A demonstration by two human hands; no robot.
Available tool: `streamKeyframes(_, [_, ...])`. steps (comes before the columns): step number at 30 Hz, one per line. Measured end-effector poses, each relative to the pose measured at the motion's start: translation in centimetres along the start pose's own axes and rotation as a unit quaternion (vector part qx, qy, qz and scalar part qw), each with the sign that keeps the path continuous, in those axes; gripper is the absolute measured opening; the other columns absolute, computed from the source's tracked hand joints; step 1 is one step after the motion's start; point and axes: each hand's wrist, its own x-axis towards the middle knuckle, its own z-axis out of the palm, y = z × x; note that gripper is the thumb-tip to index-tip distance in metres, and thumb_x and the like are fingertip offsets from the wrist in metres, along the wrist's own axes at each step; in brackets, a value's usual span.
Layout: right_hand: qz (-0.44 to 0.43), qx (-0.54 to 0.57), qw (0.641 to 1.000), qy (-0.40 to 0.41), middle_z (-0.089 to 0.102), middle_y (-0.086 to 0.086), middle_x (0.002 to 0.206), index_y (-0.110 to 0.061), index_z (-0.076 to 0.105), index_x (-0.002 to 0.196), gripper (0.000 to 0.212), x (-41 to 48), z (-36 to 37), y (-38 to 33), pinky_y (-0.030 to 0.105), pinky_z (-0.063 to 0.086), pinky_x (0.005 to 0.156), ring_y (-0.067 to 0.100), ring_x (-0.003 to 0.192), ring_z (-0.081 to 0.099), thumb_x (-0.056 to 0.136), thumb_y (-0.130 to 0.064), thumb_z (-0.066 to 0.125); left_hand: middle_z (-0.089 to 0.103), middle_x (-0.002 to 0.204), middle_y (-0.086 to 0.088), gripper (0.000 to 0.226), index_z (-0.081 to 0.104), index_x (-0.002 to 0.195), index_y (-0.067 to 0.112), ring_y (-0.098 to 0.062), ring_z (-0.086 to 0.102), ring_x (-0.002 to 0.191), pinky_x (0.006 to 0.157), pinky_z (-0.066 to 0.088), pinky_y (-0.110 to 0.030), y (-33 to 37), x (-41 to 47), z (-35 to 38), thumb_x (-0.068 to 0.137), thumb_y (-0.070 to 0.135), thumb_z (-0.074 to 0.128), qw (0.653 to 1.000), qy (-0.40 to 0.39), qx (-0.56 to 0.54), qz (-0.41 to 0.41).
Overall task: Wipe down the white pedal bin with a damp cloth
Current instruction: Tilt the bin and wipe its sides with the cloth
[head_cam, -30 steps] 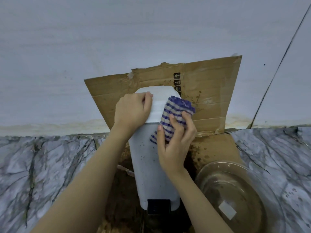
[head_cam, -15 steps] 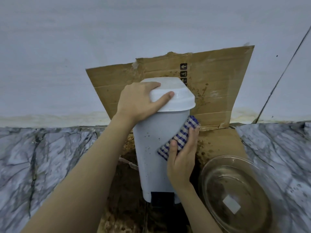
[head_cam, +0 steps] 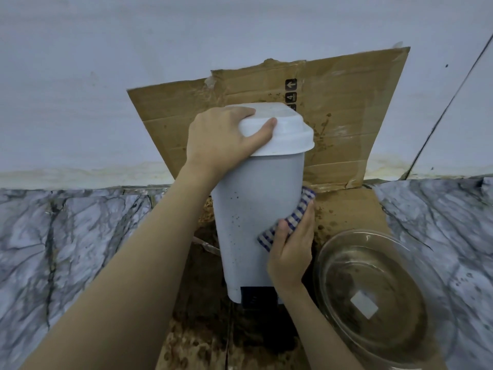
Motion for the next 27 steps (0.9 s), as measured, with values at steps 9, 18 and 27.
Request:
streamKeyframes(9, [0.143, 0.1, 0.974, -0.146, 0.02, -0.017, 0.15, -0.052, 0.001, 0.137, 0.061, -5.8, -1.5, 5.6, 0.029, 0.025, 0.115, -0.001, 0.137, 0.024, 0.082, -0.077, 0.014, 0.071, 0.112, 0.007, 0.075, 0.069, 0.112, 0.029, -0.014, 0.064, 0.104, 0.079, 0.049, -0.029, 0.5, -0.3, -0.1, 0.07, 0.074, 0.027, 1.0, 0.004, -0.012, -0.021])
streamKeyframes(18, [-0.034, -0.059, 0.995, -0.069, 0.009, 0.01, 0.156, -0.027, -0.015, 0.147, 0.069, -2.7, -0.6, 2.0, 0.045, 0.018, 0.116, 0.029, 0.143, 0.012, 0.095, -0.059, 0.016, 0.07, 0.113, 0.008, 0.077, 0.069, 0.112, 0.03, -0.013, 0.063, 0.106, 0.076, 0.047, -0.028, 0.7, -0.1, 0.1, 0.069, 0.075, 0.025, 1.0, 0.005, -0.006, -0.025])
streamKeyframes(27, [-0.254, -0.185, 0.948, 0.047, -0.004, 0.0, 0.16, -0.028, 0.017, 0.148, 0.049, 3.6, 1.1, -2.8, 0.046, 0.011, 0.118, 0.024, 0.146, -0.005, 0.101, -0.039, 0.026, 0.069, 0.114, 0.01, 0.068, 0.069, 0.112, 0.029, -0.01, 0.062, 0.106, 0.071, 0.038, -0.019, 0.8, -0.1, 0.1, 0.075, 0.073, 0.032, 1.0, 0.001, 0.004, -0.025])
